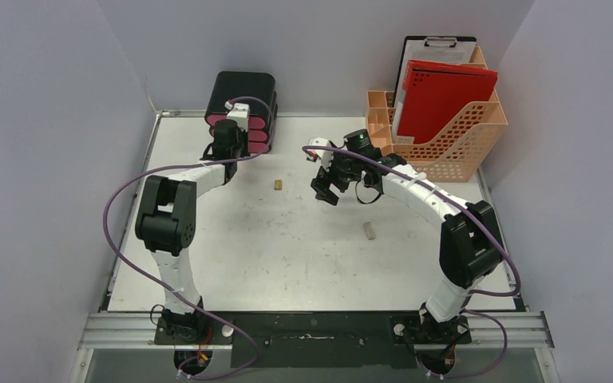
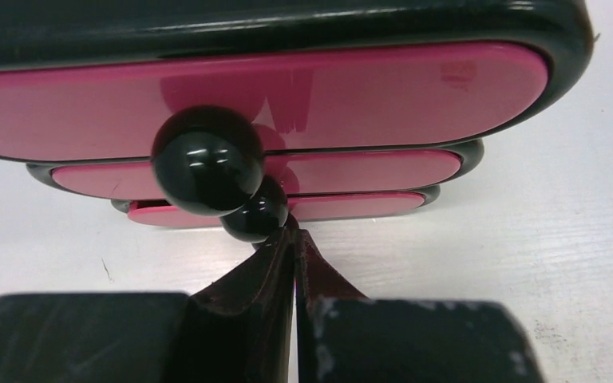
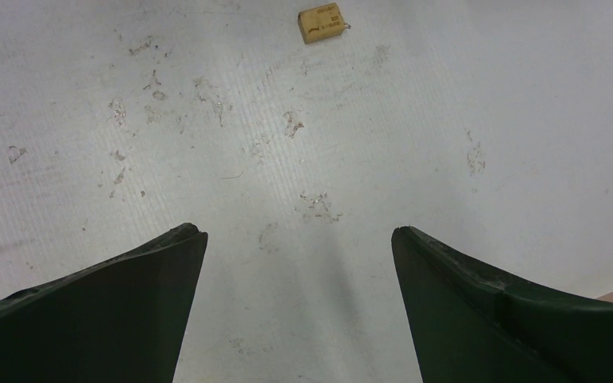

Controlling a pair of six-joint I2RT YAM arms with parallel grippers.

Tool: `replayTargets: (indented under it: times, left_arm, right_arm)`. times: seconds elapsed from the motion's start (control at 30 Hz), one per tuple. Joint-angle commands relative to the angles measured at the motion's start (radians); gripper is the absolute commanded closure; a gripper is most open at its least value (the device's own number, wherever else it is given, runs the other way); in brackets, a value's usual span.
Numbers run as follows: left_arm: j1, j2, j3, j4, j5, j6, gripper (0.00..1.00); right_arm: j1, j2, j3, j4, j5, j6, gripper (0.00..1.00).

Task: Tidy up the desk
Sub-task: Close the drawer in the storage box, then move the storage box to the center of the board.

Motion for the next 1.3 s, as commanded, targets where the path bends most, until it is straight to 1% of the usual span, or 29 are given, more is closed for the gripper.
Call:
replayTargets:
  times: [0.0,0.17,0.3,0.33,0.43,0.53,0.63,0.73,0.87,1.0,1.03,1.1,1.27]
  left_arm:
    - [-0.016,0.028,0.073,0.058,-0.051,0.060,0.97]
    - [-0.027,0.025,0.086,0.023,-0.047,0.047,0.97]
    - [-0.026,-0.062,0.041,-0.045,0.024,0.024,0.95]
    - [-0.024,-0.091,0.026,-0.067,0.046,-0.005,0.92]
    - [-0.021,-0.196,-0.012,-0.138,0.102,-0.026,0.81]
    - [0.004,-0.307,-0.045,-0.204,0.150,-0.047,0.68]
    - [0.057,-0.394,-0.048,-0.238,0.197,-0.085,0.54]
    - [0.124,-0.437,-0.018,-0.251,0.233,-0.114,0.41]
    - [0.202,-0.404,0.053,-0.245,0.250,-0.144,0.22]
    - [0.305,-0.303,0.151,-0.244,0.315,-0.221,0.07]
    - [0.319,-0.274,0.182,-0.240,0.338,-0.243,0.03]
    - [0.347,-0.213,0.230,-0.219,0.392,-0.280,0.04]
    - [0.406,-0.049,0.332,-0.137,0.557,-0.399,0.04]
  right_arm:
    - [-0.008,0.013,0.012,0.035,-0.002,-0.001,0.10]
    - [-0.007,0.020,0.021,0.030,-0.004,0.000,0.10]
    - [-0.006,0.022,0.033,0.032,-0.008,0.017,0.10]
    - [-0.007,0.025,0.044,0.035,-0.010,0.028,0.10]
    - [-0.008,0.042,0.096,0.051,-0.010,0.079,0.10]
    - [-0.008,0.081,0.191,0.073,-0.001,0.145,0.10]
    - [-0.014,0.141,0.305,0.097,-0.008,0.247,0.10]
    - [-0.022,0.216,0.422,0.140,-0.020,0.364,0.10]
    - [-0.048,0.348,0.573,0.205,-0.057,0.559,0.10]
    - [-0.071,0.497,0.729,0.264,-0.140,0.725,0.10]
    - [-0.076,0.524,0.750,0.307,-0.152,0.758,0.10]
    - [-0.087,0.558,0.747,0.406,-0.171,0.828,0.10]
    - [-0.109,0.650,0.786,0.586,-0.240,1.043,0.10]
